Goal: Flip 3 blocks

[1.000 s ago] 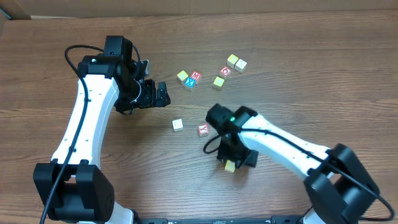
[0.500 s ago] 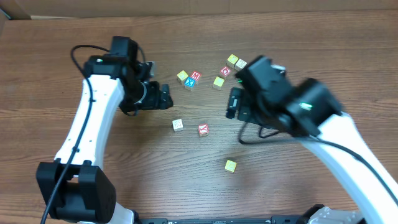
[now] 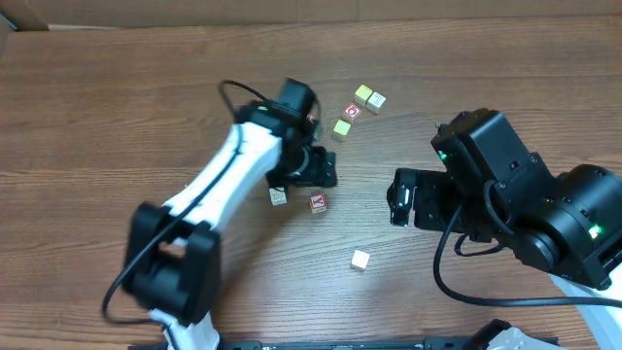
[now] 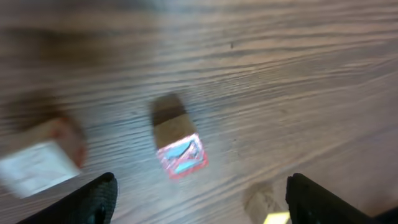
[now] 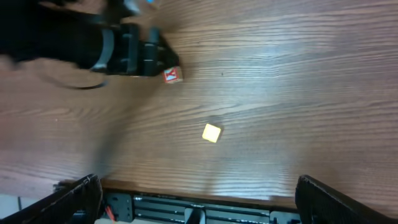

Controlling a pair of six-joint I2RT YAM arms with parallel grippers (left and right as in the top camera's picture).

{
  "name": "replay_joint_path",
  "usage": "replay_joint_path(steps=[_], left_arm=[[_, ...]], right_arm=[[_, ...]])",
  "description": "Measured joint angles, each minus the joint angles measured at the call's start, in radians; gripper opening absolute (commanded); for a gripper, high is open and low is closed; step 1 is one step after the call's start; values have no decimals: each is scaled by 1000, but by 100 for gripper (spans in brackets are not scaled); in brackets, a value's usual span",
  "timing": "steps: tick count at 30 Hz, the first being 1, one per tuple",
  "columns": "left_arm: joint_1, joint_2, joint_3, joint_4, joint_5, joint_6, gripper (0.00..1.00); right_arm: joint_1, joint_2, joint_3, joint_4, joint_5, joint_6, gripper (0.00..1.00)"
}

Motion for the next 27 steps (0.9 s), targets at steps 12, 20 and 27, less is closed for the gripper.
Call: replay_joint_path(steps=[12, 20, 27], left_arm=[[-35, 164, -11, -5, 5, -171, 27], [-35, 164, -11, -7, 10, -185, 18], [-35, 164, -8, -21, 11, -180, 11]], right_arm=[[0, 0, 0, 0, -33, -7, 100], [0, 0, 0, -1, -33, -7, 100], [0, 0, 0, 1, -33, -7, 100]])
